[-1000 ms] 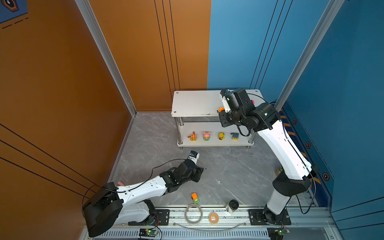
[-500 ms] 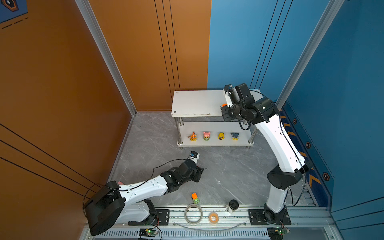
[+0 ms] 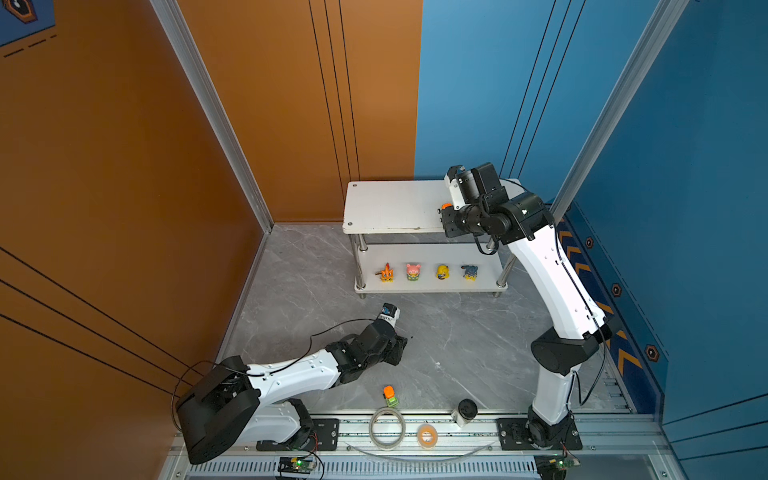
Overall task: Place and organize the plastic toys onto the shelf
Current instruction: 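Lift the orange-topped green car with the right gripper over the top shelf, then lower the orange-topped green car onto the top shelf with the right gripper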
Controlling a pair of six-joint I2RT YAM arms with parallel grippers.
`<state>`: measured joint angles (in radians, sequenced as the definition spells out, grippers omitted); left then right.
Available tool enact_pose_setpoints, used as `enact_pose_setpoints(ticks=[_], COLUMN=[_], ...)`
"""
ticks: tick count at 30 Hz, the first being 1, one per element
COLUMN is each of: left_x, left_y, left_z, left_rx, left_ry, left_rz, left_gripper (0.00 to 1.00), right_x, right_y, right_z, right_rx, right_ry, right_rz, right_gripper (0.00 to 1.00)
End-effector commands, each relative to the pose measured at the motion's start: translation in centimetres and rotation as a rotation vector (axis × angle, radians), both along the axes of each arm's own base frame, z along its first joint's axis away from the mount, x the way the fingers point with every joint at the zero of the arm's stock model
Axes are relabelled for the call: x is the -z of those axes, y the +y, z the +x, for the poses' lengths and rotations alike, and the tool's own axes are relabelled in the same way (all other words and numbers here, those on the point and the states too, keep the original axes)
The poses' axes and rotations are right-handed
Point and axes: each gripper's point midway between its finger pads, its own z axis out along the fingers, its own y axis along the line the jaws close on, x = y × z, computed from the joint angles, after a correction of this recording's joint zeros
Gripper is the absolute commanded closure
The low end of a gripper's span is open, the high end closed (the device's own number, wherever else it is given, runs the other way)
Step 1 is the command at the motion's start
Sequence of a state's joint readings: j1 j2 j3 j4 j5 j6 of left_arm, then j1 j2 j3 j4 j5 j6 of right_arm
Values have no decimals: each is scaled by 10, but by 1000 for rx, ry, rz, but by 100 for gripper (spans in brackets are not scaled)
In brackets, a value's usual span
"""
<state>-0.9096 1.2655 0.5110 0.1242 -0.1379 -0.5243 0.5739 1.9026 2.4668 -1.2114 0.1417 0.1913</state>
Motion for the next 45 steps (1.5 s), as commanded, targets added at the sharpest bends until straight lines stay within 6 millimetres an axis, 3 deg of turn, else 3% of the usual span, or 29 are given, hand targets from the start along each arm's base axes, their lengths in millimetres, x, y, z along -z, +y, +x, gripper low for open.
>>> enact_pose_setpoints(ticks=[1, 9, 25, 35, 41, 45], left_x=[0, 2, 5, 7, 5, 5], left_y=[2, 0, -2, -1, -1, 0], left_z=[4, 6, 6, 6, 6, 6], left_rx=[-22, -21, -21, -22, -23, -24], left_ry=[-1, 4, 12, 16, 12, 11], left_rz=[-8, -4, -2, -1, -2, 3], left_gripper=[52, 52, 52, 52, 52, 52], right_x=[17, 19, 27, 26, 18, 19], right_y=[5, 12, 12, 12, 14, 15], right_z=[5, 5, 7, 8, 11, 18], right_rx=[0, -14, -15, -15, -9, -1], right_ry=[55, 65, 80, 75, 43, 34], right_rz=[10, 29, 9, 17, 34, 38], right_gripper=[88, 86, 66, 64, 52, 51])
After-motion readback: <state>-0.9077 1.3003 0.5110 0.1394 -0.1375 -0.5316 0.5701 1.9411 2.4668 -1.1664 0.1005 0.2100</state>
